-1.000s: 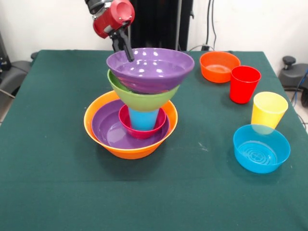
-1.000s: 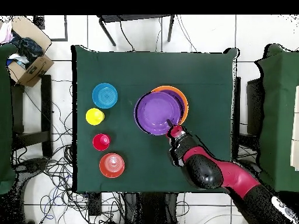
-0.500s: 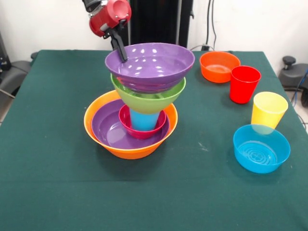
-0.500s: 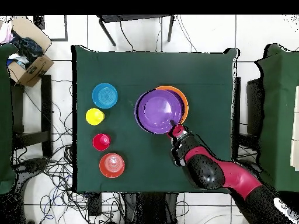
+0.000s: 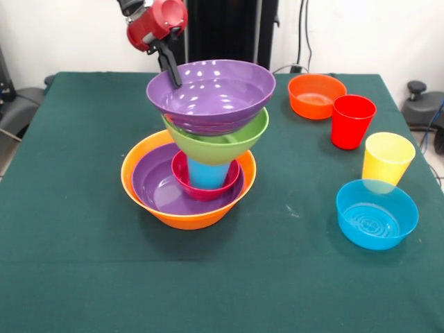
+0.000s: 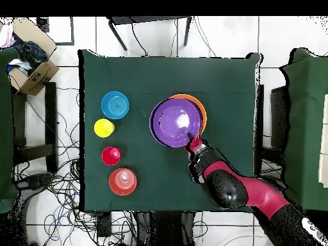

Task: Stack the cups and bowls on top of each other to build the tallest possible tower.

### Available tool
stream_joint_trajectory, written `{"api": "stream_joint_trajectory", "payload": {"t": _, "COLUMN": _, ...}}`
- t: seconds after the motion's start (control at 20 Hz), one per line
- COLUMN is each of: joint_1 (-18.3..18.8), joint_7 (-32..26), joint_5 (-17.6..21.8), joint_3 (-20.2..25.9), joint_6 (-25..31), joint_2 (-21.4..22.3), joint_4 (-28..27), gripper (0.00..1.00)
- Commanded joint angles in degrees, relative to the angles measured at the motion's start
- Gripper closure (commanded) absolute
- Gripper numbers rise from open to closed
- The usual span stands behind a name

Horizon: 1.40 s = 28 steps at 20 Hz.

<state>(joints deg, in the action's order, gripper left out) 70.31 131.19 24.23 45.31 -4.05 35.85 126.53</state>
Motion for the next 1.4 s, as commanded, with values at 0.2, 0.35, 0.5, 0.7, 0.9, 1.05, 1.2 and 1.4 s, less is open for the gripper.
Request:
{"api": "stream_joint_trajectory", "payload": {"t": 0.2, "joint_1": -3.3, "joint_7": 0.3, "joint_5": 0.5, "joint_3": -3.2, "joint_6": 9.0, "joint_2": 0.2, "joint_4": -2.1, "gripper": 1.0}}
{"api": "stream_joint_trajectory", "payload": {"t": 0.35, "joint_1": -3.4, "joint_7": 0.7, "joint_5": 0.5, "joint_3": -3.6, "joint_6": 9.5, "joint_2": 0.5, "joint_4": -1.6, "gripper": 1.0}}
{"api": "stream_joint_trajectory", "payload": {"t": 0.5, "joint_1": -4.1, "joint_7": 0.9, "joint_5": 1.0, "joint_3": -4.6, "joint_6": 8.8, "joint_2": -0.2, "joint_4": -2.0, "gripper": 1.0}}
{"api": "stream_joint_trajectory", "payload": {"t": 0.7, "joint_1": -4.7, "joint_7": 0.8, "joint_5": 1.3, "joint_3": -5.5, "joint_6": 8.4, "joint_2": -0.6, "joint_4": -2.6, "gripper": 1.0}}
{"api": "stream_joint_trajectory", "payload": {"t": 0.9, "joint_1": -4.7, "joint_7": 0.8, "joint_5": 0.5, "joint_3": -5.0, "joint_6": 9.1, "joint_2": 0.8, "joint_4": -2.4, "gripper": 1.0}}
{"api": "stream_joint_trajectory", "payload": {"t": 1.05, "joint_1": -4.7, "joint_7": 1.1, "joint_5": -0.2, "joint_3": -4.7, "joint_6": 9.6, "joint_2": 2.4, "joint_4": -2.0, "gripper": 1.0}}
{"api": "stream_joint_trajectory", "payload": {"t": 1.2, "joint_1": -4.7, "joint_7": 1.4, "joint_5": -0.7, "joint_3": -4.6, "joint_6": 9.7, "joint_2": 4.0, "joint_4": -1.5, "gripper": 1.0}}
{"api": "stream_joint_trajectory", "payload": {"t": 1.4, "joint_1": -4.1, "joint_7": 1.3, "joint_5": -1.3, "joint_3": -3.5, "joint_6": 10.5, "joint_2": 5.1, "joint_4": -1.4, "gripper": 1.0}}
